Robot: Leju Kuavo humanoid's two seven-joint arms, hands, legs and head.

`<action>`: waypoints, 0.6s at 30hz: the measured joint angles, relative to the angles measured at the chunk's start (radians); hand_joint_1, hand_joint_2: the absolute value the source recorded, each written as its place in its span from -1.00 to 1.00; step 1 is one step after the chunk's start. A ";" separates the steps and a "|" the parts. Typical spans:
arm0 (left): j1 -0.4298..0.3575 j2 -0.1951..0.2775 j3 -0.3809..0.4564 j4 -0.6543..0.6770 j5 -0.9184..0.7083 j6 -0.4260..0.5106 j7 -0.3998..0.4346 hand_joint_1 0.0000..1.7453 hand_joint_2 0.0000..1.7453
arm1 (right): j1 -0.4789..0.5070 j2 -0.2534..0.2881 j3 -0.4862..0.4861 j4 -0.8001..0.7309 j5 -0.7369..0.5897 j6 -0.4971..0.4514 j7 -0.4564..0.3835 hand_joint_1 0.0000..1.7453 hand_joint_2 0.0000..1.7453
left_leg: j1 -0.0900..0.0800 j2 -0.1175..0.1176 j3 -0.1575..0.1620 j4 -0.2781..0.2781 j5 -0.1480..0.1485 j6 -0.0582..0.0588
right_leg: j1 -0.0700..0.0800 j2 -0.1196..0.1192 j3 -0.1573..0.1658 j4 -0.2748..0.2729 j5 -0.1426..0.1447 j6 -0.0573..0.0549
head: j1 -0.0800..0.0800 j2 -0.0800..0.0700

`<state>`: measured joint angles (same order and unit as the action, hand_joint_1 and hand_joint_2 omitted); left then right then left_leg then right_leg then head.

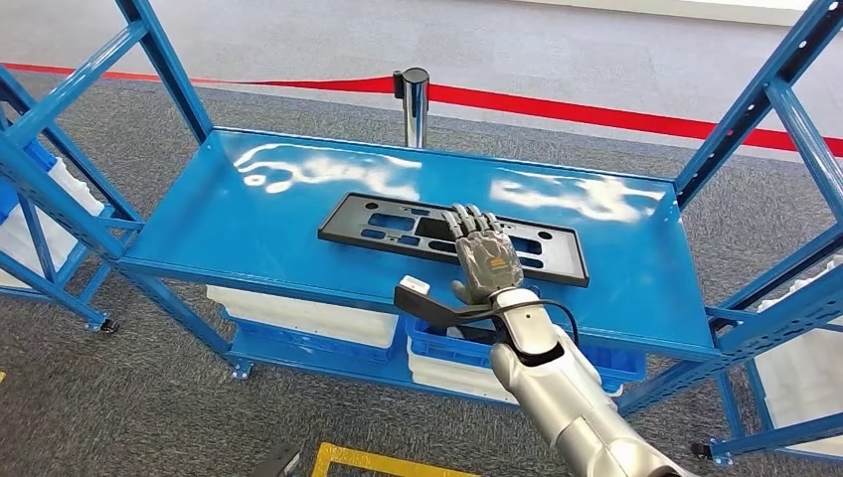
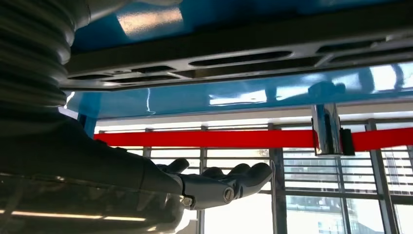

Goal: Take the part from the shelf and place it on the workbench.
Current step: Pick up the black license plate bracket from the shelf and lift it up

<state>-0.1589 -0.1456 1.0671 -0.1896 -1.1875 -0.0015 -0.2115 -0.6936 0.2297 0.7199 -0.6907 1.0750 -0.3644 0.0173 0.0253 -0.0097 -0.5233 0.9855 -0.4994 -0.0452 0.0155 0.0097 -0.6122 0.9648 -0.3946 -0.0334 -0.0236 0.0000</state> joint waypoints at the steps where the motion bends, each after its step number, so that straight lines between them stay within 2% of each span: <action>1: 0.000 0.000 -0.001 0.000 0.000 0.000 0.001 -1.00 -1.00 | 0.000 0.005 0.004 -0.003 -0.007 0.001 -0.001 -1.00 1.00 | -0.001 0.001 -0.011 0.029 -0.019 -0.002 | -0.004 0.000 0.008 -0.006 0.000 0.000 | -0.002 0.000; 2: -0.001 0.000 -0.001 0.000 -0.001 0.000 0.003 -1.00 -1.00 | 0.000 0.011 0.009 -0.005 -0.013 0.003 -0.002 -1.00 1.00 | -0.003 0.002 -0.035 0.083 -0.046 -0.003 | -0.008 0.000 0.014 -0.010 -0.001 -0.001 | -0.007 0.000; 4: 0.000 0.000 -0.003 0.000 -0.004 0.000 0.008 -1.00 -1.00 | 0.005 0.019 0.020 -0.005 -0.022 0.009 -0.004 -1.00 1.00 | -0.005 0.002 -0.109 0.225 -0.104 -0.005 | -0.006 0.000 0.020 -0.009 -0.007 -0.005 | -0.015 0.000; 5: 0.001 0.000 -0.004 0.000 -0.005 0.000 0.010 -1.00 -1.00 | 0.008 0.022 0.025 -0.004 -0.024 0.011 -0.004 -1.00 1.00 | -0.005 0.002 -0.140 0.274 -0.114 -0.005 | -0.005 0.000 0.022 -0.009 -0.009 -0.006 | -0.017 0.000; 6: 0.001 0.000 -0.006 0.000 -0.007 0.000 0.011 -1.00 -1.00 | 0.011 0.026 0.029 -0.004 -0.026 0.012 -0.004 -1.00 1.00 | -0.005 0.002 -0.153 0.285 -0.103 -0.006 | -0.005 0.000 0.024 -0.007 -0.012 -0.006 | -0.019 0.000; 7: 0.001 0.000 -0.007 0.000 -0.008 0.000 0.011 -1.00 -1.00 | 0.013 0.030 0.032 -0.004 -0.027 0.012 -0.004 -1.00 1.00 | -0.003 0.003 -0.146 0.254 -0.073 -0.007 | -0.006 0.001 0.026 -0.004 -0.016 -0.004 | -0.021 0.000; 9: -0.001 -0.001 -0.008 0.000 -0.010 0.000 0.012 -1.00 -1.00 | 0.013 0.038 0.039 -0.003 -0.027 0.012 -0.004 -1.00 1.00 | 0.002 0.003 -0.092 0.117 0.005 -0.010 | -0.006 0.003 0.031 0.005 -0.026 0.002 | -0.027 0.000; 10: -0.002 -0.002 -0.009 0.000 -0.012 0.000 0.012 -1.00 -1.00 | 0.012 0.041 0.042 -0.002 -0.027 0.012 -0.003 -1.00 1.00 | 0.005 0.002 -0.068 0.059 0.031 -0.010 | -0.004 0.003 0.031 0.011 -0.031 0.006 | -0.031 0.000; 11: -0.003 -0.003 -0.010 0.000 -0.012 0.000 0.012 -1.00 -1.00 | 0.011 0.044 0.044 0.000 -0.027 0.013 -0.002 -1.00 1.00 | 0.006 0.000 -0.055 0.024 0.045 -0.010 | -0.001 0.003 0.029 0.015 -0.036 0.009 | -0.032 0.000; 15: -0.002 -0.007 -0.018 0.000 -0.013 -0.001 0.014 -1.00 -1.00 | 0.007 0.052 0.052 0.015 -0.031 0.012 -0.001 -1.00 1.00 | 0.005 -0.002 -0.057 0.018 0.047 0.004 | -0.001 0.002 0.020 0.034 -0.050 0.017 | -0.019 0.000; 16: -0.003 -0.007 -0.021 0.000 -0.013 0.000 0.015 -1.00 -1.00 | 0.005 0.052 0.053 0.021 -0.033 0.011 -0.001 -1.00 1.00 | 0.007 -0.002 -0.057 0.018 0.047 0.008 | -0.003 0.002 0.008 0.062 -0.069 0.022 | -0.015 0.000; 18: -0.003 -0.008 -0.024 0.000 -0.013 0.000 0.018 -1.00 -1.00 | 0.001 0.055 0.054 0.031 -0.036 0.010 -0.002 -1.00 1.00 | 0.009 0.000 -0.057 0.018 0.047 0.013 | -0.007 0.000 -0.047 0.177 -0.129 0.031 | -0.006 0.000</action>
<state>-0.1622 -0.1534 1.0433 -0.1896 -1.2002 -0.0015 -0.1930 -0.6923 0.2849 0.7744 -0.6601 1.0388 -0.3540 0.0155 0.0343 -0.0096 -0.5803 1.0031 -0.4521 -0.0326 0.0081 0.0099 -0.6589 1.1421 -0.5240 -0.0025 -0.0295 0.0000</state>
